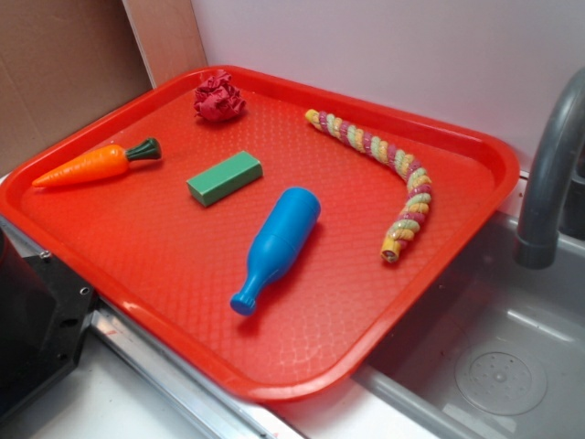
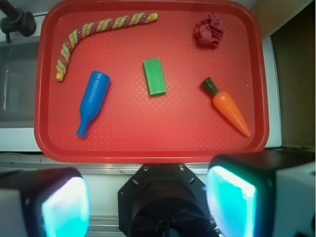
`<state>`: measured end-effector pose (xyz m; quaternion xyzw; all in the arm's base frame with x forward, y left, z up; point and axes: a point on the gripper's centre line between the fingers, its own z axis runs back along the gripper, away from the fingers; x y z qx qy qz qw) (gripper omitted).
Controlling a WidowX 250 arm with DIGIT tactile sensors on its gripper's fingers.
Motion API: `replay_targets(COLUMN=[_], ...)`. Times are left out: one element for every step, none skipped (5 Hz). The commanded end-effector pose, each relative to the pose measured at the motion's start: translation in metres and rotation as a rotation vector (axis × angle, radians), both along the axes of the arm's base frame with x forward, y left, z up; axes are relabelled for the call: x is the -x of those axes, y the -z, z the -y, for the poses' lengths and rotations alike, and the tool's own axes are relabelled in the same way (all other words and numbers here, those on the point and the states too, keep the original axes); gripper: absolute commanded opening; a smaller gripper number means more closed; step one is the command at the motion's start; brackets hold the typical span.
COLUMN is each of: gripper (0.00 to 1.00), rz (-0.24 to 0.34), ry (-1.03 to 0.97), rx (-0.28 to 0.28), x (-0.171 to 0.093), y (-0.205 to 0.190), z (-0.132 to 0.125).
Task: Grab the blue bottle.
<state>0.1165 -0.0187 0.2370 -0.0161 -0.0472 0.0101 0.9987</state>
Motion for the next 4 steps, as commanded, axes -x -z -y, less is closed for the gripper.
replay_targets(gripper=[1.0,1.0,1.0,1.0], rz=[0.0,0.016,0.016,0.016], ry=[0.0,0.016,0.016,0.016], rx=[0.0,-0.024,-0.024,-0.024], x=[0.0,0.0042,0.0042,0.0042], y=[0.0,0.0034,0.0034,0.0034], z=[0.0,0.0053,0.0053,0.0053])
